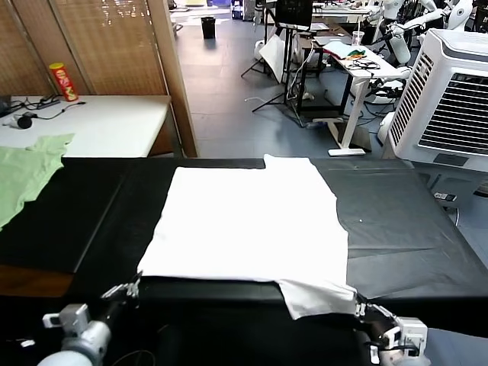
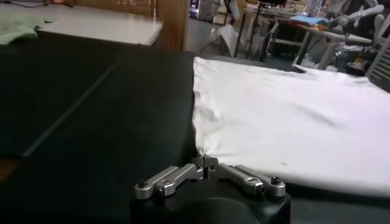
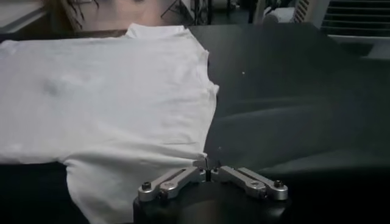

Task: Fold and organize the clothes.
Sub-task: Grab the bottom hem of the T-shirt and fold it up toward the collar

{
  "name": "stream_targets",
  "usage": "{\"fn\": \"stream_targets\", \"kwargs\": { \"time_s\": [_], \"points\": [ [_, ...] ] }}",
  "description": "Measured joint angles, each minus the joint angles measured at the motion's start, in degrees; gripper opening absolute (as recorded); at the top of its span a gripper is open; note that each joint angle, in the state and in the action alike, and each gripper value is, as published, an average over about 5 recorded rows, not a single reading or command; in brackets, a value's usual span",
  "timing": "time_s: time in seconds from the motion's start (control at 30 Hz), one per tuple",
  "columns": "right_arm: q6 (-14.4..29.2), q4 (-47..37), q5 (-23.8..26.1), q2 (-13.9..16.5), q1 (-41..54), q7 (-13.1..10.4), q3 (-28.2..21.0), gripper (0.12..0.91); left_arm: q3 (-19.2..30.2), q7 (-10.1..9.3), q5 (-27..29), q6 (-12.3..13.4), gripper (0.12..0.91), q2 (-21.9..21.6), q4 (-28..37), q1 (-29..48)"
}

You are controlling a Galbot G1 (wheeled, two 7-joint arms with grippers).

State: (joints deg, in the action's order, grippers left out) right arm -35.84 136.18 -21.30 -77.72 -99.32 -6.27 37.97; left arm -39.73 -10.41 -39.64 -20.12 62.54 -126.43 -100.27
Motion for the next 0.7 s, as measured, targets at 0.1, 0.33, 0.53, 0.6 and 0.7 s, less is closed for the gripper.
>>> {"fn": "stream_targets", "kwargs": {
  "time_s": [0.1,0.33,0.53,0.6,0.7],
  "points": [
    [2.38,-2.64,-0.66,1.16,3.21,0.40,-0.48,0.122,0.41,0.30,0.26,0.71,0.126,0.72,0.42,2.14],
    [5.95,-11.66,-1.45,4.12,13.94,0.58,-2.45,0.122,2.62,-0.02,1.59,0.69,0.126,2.83,3.49,10.27],
    [7.08,-20.06,-1.59,6.80,23.99,1.09,-5.40,0.122,4.35,0.17,4.29,1.11,0.126,3.49,7.26,16.59],
    [7.30,-22.85,-1.18,7.14,26.90,1.34,-6.73,0.122,4.83,0.32,5.45,1.34,0.126,3.45,8.65,18.52],
    [7.92,-27.23,0.00,7.01,30.96,1.66,-8.82,0.122,5.70,0.62,7.03,1.66,0.126,3.27,10.99,21.15]
  ]
}}
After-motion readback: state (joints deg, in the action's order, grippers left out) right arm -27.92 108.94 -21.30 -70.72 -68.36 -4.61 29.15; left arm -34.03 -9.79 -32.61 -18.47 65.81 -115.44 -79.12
